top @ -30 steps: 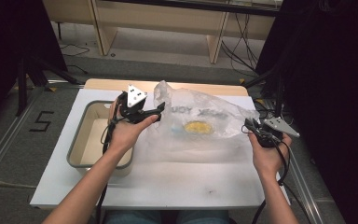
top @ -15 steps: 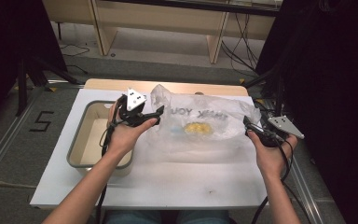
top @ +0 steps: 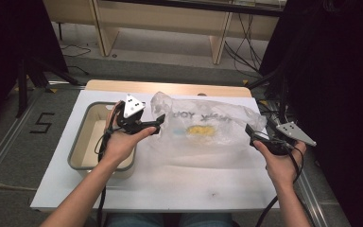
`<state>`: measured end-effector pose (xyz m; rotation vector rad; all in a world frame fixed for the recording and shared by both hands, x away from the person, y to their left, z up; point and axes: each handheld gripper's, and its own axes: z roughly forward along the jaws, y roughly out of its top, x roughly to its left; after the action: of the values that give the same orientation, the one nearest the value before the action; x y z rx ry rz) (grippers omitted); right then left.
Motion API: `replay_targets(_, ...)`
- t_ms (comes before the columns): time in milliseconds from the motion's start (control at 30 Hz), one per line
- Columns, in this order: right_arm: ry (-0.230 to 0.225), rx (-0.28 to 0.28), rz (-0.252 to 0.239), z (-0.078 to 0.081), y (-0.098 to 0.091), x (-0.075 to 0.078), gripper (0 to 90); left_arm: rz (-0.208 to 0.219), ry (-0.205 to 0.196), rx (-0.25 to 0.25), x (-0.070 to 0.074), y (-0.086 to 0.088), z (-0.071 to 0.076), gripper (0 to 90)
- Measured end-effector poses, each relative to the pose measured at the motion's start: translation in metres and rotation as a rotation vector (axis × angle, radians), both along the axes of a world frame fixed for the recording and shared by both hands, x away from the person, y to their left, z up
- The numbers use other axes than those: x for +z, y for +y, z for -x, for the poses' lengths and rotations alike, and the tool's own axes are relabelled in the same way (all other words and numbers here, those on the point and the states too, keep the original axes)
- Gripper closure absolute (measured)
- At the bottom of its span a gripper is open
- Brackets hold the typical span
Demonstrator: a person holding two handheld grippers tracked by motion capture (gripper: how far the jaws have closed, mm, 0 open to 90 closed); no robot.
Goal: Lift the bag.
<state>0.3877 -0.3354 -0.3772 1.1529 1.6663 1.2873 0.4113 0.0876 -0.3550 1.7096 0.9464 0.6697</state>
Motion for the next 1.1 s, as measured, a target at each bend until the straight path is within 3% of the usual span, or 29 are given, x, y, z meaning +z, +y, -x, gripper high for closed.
replay_targets(100, -0.026, 0.019, -0.002, 0.002, 0.0, 0.005, 14.9, -0.007, -0.001, 0.006, -0.002, 0.0, 0.0, 21.3)
replay_targets(200, -0.04, -0.003, -0.021, -0.002, -0.002, 0.009, 15.4, -0.015, -0.003, 0.015, -0.002, -0.005, -0.004, 22.4)
replay_targets(433, -0.062, -0.012, -0.053, -0.021, 0.008, 0.021, 15.8, -0.045, -0.009, 0.112, -0.001, -0.019, -0.032, 28.2)
replay_targets(600, -0.118, -0.001, -0.033, -0.018, 0.016, 0.035, 16.1, -0.068, 0.017, 0.181, -0.006, -0.021, -0.059, 28.3)
replay_targets(733, -0.112, 0.01, -0.023, -0.01, 0.015, 0.035, 15.9, -0.06, 0.06, 0.209, -0.011, -0.017, -0.071, 26.3)
replay_targets(833, -0.074, 0.01, -0.016, -0.004, 0.009, 0.026, 15.9, -0.042, 0.089, 0.185, -0.01, -0.011, -0.068, 23.0)
replay_targets(967, -0.011, 0.03, 0.003, 0.008, 0.0, 0.005, 16.1, 0.019, 0.085, 0.129, -0.001, -0.003, -0.054, 17.3)
replay_targets(1033, 0.006, 0.04, -0.006, 0.016, -0.007, 0.001, 16.0, 0.029, 0.081, 0.087, 0.003, 0.001, -0.044, 16.1)
replay_targets(1100, -0.015, 0.047, -0.045, 0.022, -0.016, 0.005, 16.5, 0.009, 0.068, 0.075, 0.004, 0.005, -0.035, 15.8)
